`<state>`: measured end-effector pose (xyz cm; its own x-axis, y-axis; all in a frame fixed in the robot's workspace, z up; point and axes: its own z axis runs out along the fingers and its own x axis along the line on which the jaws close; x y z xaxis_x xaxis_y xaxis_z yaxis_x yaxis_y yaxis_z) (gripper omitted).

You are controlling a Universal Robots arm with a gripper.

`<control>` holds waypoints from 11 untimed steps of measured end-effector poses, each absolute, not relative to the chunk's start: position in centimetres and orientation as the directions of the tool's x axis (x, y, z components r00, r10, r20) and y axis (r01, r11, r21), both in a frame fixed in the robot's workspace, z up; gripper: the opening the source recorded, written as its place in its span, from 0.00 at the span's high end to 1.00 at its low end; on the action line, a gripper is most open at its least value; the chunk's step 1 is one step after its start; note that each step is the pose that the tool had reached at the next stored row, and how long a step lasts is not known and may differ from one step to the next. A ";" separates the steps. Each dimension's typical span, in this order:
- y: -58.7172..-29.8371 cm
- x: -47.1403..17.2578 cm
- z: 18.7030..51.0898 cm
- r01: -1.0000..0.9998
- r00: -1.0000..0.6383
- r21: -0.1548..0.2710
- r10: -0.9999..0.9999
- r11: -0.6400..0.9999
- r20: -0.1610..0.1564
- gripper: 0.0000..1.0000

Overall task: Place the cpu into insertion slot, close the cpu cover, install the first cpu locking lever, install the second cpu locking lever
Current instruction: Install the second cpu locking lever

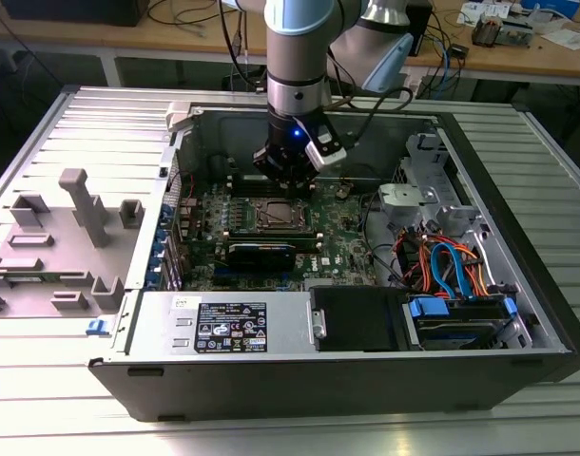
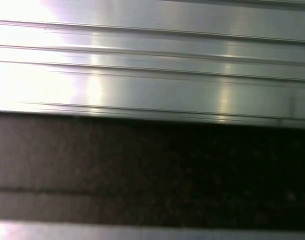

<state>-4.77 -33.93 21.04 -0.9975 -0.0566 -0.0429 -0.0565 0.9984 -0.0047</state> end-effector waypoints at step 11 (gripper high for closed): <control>-34.5 -4.8 21.4 -0.056 -0.998 -0.005 -0.056 0.998 -0.041 0.89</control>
